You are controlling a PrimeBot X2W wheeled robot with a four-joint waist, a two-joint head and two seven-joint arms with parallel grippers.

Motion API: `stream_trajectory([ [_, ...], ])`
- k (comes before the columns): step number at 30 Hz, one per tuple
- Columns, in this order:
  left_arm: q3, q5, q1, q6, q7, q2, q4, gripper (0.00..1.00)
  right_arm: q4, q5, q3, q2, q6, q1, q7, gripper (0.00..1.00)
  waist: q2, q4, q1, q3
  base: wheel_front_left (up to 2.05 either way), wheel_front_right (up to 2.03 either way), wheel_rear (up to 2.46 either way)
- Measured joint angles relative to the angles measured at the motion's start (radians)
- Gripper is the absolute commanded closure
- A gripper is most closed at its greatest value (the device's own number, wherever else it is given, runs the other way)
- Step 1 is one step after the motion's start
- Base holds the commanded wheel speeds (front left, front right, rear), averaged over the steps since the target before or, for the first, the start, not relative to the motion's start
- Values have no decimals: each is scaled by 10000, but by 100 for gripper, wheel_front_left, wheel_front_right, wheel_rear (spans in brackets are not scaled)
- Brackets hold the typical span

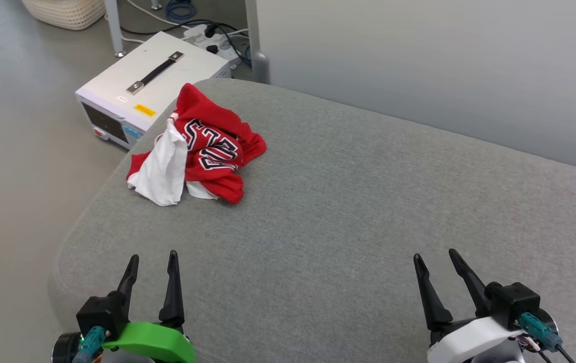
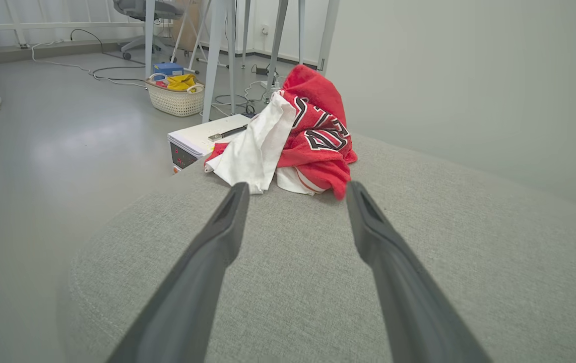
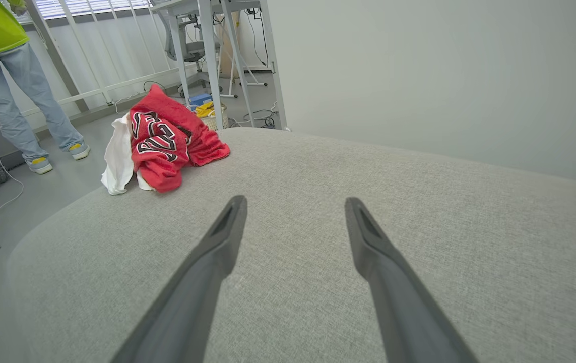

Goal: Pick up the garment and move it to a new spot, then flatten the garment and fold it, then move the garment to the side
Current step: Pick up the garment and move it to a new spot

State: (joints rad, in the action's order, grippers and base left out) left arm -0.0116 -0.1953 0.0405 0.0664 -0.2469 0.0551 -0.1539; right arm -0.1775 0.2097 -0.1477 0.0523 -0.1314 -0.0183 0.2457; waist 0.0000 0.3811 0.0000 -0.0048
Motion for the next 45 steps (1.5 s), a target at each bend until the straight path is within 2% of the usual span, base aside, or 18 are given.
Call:
stream_trajectory([
  [6, 50, -98, 12, 82, -90, 0, -73, 0, -94, 67, -128, 6, 0, 4, 90, 0, 0, 689, 0, 25, 0, 0, 0],
  [11, 82, -96, 13, 84, -90, 0, -94, 0, -119, 100, -163, 6, 0, 7, 100, 0, 0, 964, 0, 47, 0, 0, 0],
  [23, 52, -261, -3, 121, -92, 0, -115, 0, -96, 140, -238, 109, 0, 22, 100, 0, 0, 834, 0, 205, 0, 0, 0],
  [30, 309, -706, -818, 489, -92, 77, -1158, 0, 61, 67, -309, 430, 0, 417, 102, 0, 0, 547, 0, 783, 0, 0, 0],
  [32, 573, -713, -1388, 541, -63, 284, -1793, 0, 105, 44, -351, 560, 0, 551, 102, 0, 0, 439, 0, 1017, 0, 0, 0],
  [37, 1009, -1126, -3359, 585, 830, 1181, -2767, 0, 194, -2, -495, 863, 0, 927, 102, 0, 0, 121, 0, 1713, 0, 0, 0],
  [41, 1699, -1716, -4960, 616, 1816, 2362, -2995, 0, 288, -17, -598, 1028, 0, 1337, 104, 0, 0, -220, 0, 2309, 0, 0, 0],
  [45, 1960, -2993, -6495, 616, 2938, 3388, -3172, 0, 382, -27, -669, 1183, 0, 1650, 111, 0, 0, -585, 1, 2921, 0, 0, 0],
])
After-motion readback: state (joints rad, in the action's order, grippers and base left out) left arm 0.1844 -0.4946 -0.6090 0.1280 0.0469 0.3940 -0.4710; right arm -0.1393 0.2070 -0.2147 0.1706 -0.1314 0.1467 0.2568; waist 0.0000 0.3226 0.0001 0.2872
